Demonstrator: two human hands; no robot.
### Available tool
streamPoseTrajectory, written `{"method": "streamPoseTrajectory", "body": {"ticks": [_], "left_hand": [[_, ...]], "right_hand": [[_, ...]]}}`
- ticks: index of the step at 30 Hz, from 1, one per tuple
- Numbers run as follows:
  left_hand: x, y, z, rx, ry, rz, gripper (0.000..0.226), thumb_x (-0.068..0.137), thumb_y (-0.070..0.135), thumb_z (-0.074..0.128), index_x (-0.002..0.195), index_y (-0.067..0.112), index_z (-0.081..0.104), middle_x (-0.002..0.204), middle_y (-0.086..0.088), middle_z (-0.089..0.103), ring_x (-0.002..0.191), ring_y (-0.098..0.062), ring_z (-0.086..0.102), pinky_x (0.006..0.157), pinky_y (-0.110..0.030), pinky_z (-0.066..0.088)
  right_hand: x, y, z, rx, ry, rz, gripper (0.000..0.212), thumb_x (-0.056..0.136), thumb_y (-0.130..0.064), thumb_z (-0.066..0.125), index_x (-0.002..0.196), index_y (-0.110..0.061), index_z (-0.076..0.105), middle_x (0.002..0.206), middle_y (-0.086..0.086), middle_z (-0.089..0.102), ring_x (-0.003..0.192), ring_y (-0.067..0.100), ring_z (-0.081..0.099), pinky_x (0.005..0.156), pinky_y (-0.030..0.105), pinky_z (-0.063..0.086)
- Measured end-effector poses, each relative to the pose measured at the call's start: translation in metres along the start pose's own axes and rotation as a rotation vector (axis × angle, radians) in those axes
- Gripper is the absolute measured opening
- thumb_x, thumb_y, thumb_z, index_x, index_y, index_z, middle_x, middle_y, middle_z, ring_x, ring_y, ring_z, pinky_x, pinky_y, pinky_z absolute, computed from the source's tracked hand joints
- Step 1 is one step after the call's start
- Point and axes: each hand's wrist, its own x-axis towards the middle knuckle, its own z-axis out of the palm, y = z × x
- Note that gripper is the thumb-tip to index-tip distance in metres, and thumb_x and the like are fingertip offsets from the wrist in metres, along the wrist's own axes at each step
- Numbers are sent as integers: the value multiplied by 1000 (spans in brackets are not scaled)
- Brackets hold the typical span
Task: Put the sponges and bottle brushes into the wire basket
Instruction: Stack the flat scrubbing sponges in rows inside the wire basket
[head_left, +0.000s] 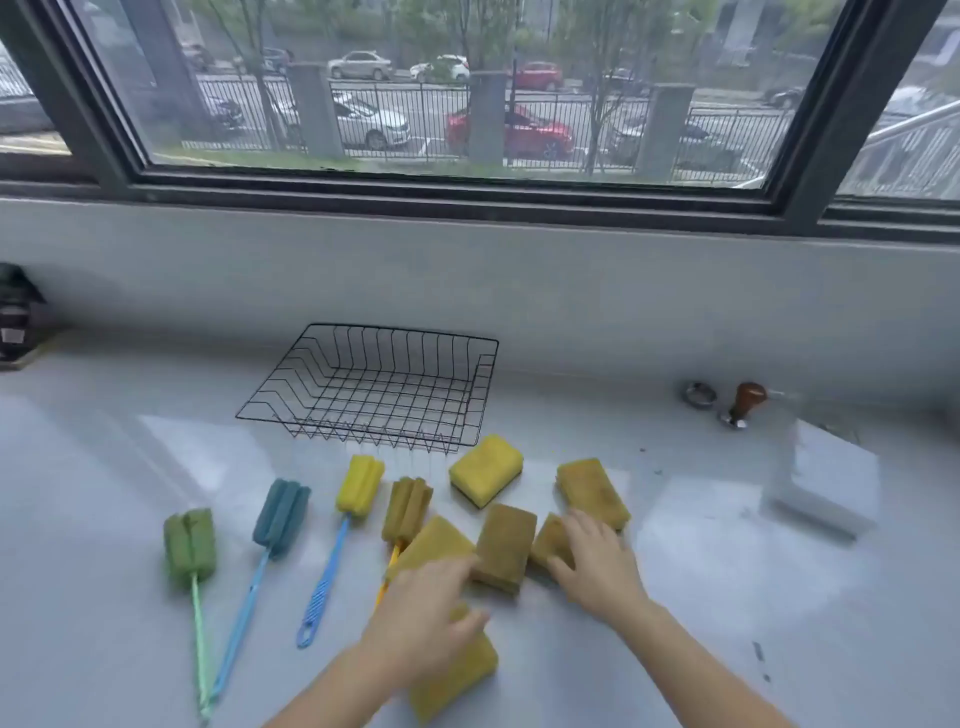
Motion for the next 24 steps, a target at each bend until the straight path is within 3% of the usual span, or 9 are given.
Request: {"method": "streamPoseTrajectory", "body": {"ticks": [1,3,4,5,7,8,10,20,24], "left_hand": [[-9,1,15,57,-66,-3,61,84,43,49,139,30,27,143,11,45,126,-8,46,100,-31,41],[-29,-8,53,61,-33,56,65,71,33,47,132,29,26,124,10,64,96,-2,66,72,-17,53],[-41,-7,59,84,-107,7,67,61,40,47,125,30,31,108,10,72,79,-1,70,59,-13,52],[-43,-7,67,114,-121,-4,75,51,52,51,121,31,35,104,10,73,77,-1,70,57,-11,51],[-36,-13,70,157,-77,17,97,48,62,63,133,30,31,135,6,54,113,-4,58,80,-14,49],[-31,-15,68,218,-67,24,94,60,57,63,140,33,21,150,6,32,132,-7,39,97,-20,42],[-19,-19,74,139,-115,40,79,78,44,56,143,39,11,154,5,9,142,-15,15,109,-32,29],[16,-18,70,56,40,62,56,84,44,55,137,35,36,125,13,47,121,-13,36,96,-28,30],[15,-19,72,-32,88,-34,37,86,44,54,118,25,48,117,8,57,113,-17,47,89,-32,36]], "right_hand": [[-17,3,12,-101,-56,61,68,89,-34,48,148,-29,15,160,-9,4,145,20,13,108,40,36],[-52,11,40,-162,-35,100,79,84,-37,51,148,-37,4,159,-15,-5,145,18,9,106,36,37],[-65,13,50,-182,-46,112,81,82,-39,53,147,-40,4,159,-17,-2,144,17,12,106,34,36],[-68,14,51,-152,-32,133,80,81,-41,54,146,-41,6,158,-17,1,143,16,15,106,34,36],[-62,16,46,-136,13,134,76,82,-39,56,144,-42,12,157,-16,10,138,16,22,106,34,35],[-60,15,41,-125,3,158,73,83,-36,58,143,-42,16,155,-16,14,136,17,26,107,34,34],[-57,17,39,-102,-3,164,68,84,-31,59,140,-42,23,151,-18,22,130,19,33,106,34,34],[-50,28,22,70,-73,188,60,87,-36,60,140,-40,33,145,-15,41,120,22,45,101,36,36],[-51,24,23,75,-50,189,60,86,-33,63,139,-39,36,143,-15,44,120,22,45,101,36,38]]}}
